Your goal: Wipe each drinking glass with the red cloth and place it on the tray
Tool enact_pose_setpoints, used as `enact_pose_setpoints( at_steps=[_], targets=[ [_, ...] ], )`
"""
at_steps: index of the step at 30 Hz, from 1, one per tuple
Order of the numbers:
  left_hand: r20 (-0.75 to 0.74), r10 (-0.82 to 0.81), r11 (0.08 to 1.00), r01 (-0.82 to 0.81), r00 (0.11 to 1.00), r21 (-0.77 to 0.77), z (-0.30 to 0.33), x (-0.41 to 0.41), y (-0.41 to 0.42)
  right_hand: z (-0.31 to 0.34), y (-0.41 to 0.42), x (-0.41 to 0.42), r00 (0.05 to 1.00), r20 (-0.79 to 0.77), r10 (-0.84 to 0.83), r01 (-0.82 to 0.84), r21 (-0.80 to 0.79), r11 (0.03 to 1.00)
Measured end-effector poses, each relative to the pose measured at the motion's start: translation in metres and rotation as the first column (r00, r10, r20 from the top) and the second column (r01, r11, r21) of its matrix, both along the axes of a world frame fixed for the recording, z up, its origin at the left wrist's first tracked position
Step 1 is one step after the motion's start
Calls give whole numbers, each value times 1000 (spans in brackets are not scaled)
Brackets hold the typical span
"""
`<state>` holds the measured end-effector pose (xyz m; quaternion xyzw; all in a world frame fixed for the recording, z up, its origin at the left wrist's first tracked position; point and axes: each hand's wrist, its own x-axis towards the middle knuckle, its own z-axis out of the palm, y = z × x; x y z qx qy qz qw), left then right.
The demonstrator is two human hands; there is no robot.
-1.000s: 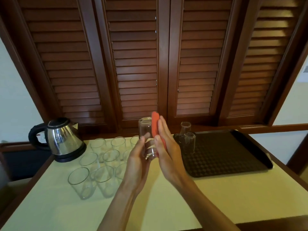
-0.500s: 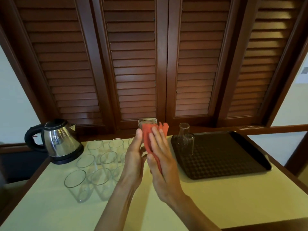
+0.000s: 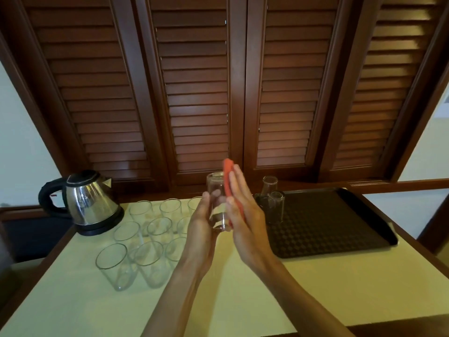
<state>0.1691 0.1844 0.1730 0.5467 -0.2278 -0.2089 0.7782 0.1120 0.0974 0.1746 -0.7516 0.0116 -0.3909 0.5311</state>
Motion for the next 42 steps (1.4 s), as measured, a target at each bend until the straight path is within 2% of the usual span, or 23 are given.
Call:
enact_pose_setpoints(
  at_steps=[2,3,6,8,11,12,14,16,17,19,21,23,26,30,35,38,40,42],
  targets=[
    [9,16,1000,-16,1000,2,4,6,1,-14,10,-6,1000,16,2,0,-124,992],
    [25,39,999,-39,999,-5,7,8,2,-21,15,-11,999,24,41,-38,-94,995],
    [80,40,999,-39,996,-19,3,7,3,-21,11,-13,988,55,143,-151,196,969],
    [93,19,999,-16,995,-32,0,0,3,-7,5,-9,992,66,106,-119,244,962],
    [79,56,994,-48,995,-94,7,1,2,-10,13,-9,995,65,74,-79,67,995],
    [72,75,991,-66,995,-118,10,5,4,-19,17,-11,995,56,80,-83,51,995],
    [105,90,990,-78,990,-116,11,7,6,-24,16,-12,991,52,126,-133,166,977],
    [152,73,997,-70,986,-24,3,1,5,-14,7,-7,988,67,136,-149,274,950],
    [152,66,997,-70,986,20,-1,-3,3,-5,3,-5,991,68,117,-131,262,956],
    [136,67,995,-77,988,68,-6,-4,1,0,6,-1,997,50,56,-63,139,988],
    [186,64,994,-80,980,80,-2,1,1,-12,15,-3,999,33,36,-39,84,996],
    [217,96,991,-113,972,66,-1,5,3,-23,20,-7,997,26,72,-75,168,983],
    [164,92,995,-98,982,32,-6,0,3,-12,9,-4,993,13,116,-115,285,952],
    [120,96,995,-96,988,-6,1,0,4,-16,15,-6,995,6,103,-103,152,983],
    [186,129,987,-144,974,70,-6,0,5,-16,7,-9,981,18,191,-187,311,932],
    [139,118,986,-133,983,104,-8,-2,2,-4,6,-6,991,5,131,-128,241,962],
    [118,137,987,-145,983,64,-4,6,2,-15,15,-9,992,-3,129,-126,181,975],
    [135,168,985,-171,977,16,-3,8,4,-23,19,-15,988,8,153,-151,202,968]
  ],
)
